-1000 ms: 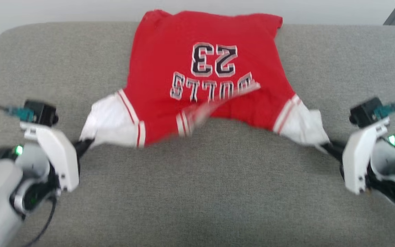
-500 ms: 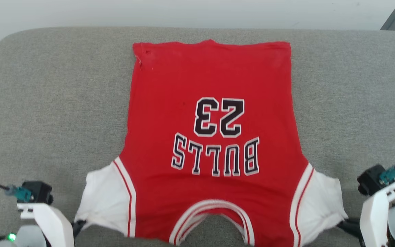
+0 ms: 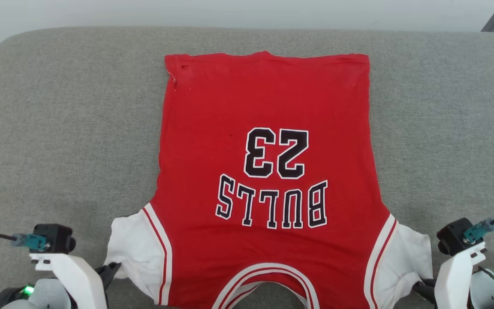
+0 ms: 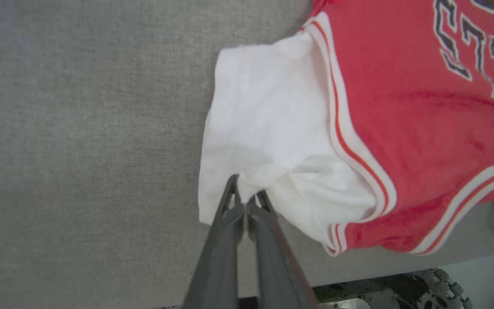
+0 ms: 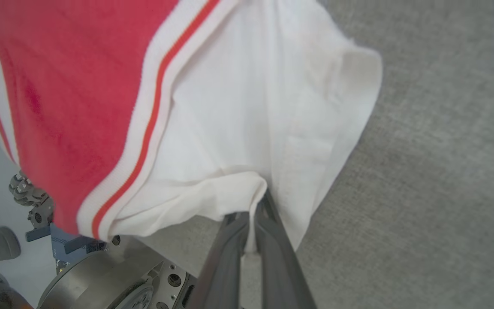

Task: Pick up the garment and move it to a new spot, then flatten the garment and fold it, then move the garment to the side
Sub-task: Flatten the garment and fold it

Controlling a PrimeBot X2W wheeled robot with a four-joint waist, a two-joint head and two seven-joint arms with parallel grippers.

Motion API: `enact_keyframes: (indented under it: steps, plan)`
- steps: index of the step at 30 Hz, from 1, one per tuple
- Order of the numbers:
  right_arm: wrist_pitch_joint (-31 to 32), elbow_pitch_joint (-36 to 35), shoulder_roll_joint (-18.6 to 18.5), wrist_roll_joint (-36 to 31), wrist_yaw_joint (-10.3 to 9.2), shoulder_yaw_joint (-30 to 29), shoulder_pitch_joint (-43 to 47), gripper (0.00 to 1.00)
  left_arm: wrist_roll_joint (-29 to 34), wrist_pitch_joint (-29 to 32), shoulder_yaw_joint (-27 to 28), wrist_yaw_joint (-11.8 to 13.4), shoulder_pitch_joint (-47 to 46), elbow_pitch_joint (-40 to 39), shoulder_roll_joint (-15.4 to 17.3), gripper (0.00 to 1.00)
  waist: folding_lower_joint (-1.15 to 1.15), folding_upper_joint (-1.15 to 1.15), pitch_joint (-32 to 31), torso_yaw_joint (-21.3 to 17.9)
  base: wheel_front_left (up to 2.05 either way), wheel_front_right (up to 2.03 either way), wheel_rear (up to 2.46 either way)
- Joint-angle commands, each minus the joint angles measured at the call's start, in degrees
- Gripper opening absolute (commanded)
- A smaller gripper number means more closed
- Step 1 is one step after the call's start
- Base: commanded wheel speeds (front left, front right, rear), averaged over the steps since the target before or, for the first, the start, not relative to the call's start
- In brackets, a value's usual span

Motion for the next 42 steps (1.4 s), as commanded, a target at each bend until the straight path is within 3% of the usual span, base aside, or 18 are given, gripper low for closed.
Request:
enact_keyframes:
  steps: [1,11,16,18,23,34,42]
  plan:
    - [0.63,-0.59,1.59,-1.82,-0.02,-0.92,-0.37,1.00,1.11,-0.72,-0.09,-0.64,-1.05,0.73,-0.95,0.00,0.00,0.00,0.22,-0.09,0.00,0.00,0.00]
    - [4.51,-11.82,6.57,-6.98,-0.01,-12.52,-4.35,1.00,3.20,-2.61,-0.42,-2.72,-3.42,2.16,-3.50,0.00,0.00,0.00,1.74,0.80,0.00,0.00,0.00]
    - [3.63,-12.39,10.66,-11.80,-0.01,-16.94,-12.52,1.00,4.39,-2.59,-0.74,-3.78,-5.69,2.53,-5.01,0.00,0.00,0.00,2.97,2.39,0.00,0.00,0.00]
    - [2.43,-9.31,12.99,-13.19,0.00,-18.36,-16.70,1.00,4.65,-2.27,-1.11,-4.22,-6.72,2.89,-5.71,0.00,0.00,0.00,3.50,3.15,0.00,0.00,0.00]
    - [-0.72,1.73,14.24,-16.86,-0.01,-17.66,-28.56,1.00,6.37,-1.94,-1.93,-5.91,-9.93,3.80,-7.75,0.00,0.00,0.00,4.86,5.64,0.00,0.00,0.00]
    - [-2.83,32.29,11.17,-22.56,-0.01,-16.61,-49.97,1.00,9.80,-0.67,-4.82,-10.24,-17.31,7.03,-14.07,0.00,0.00,0.00,8.70,13.78,0.00,0.00,0.00]
    - [2.26,50.59,9.87,-28.36,-0.01,-18.95,-56.47,1.00,10.29,-1.10,-6.18,-13.23,-19.81,10.62,-18.40,0.00,0.00,0.00,10.81,18.36,0.00,0.00,0.00]
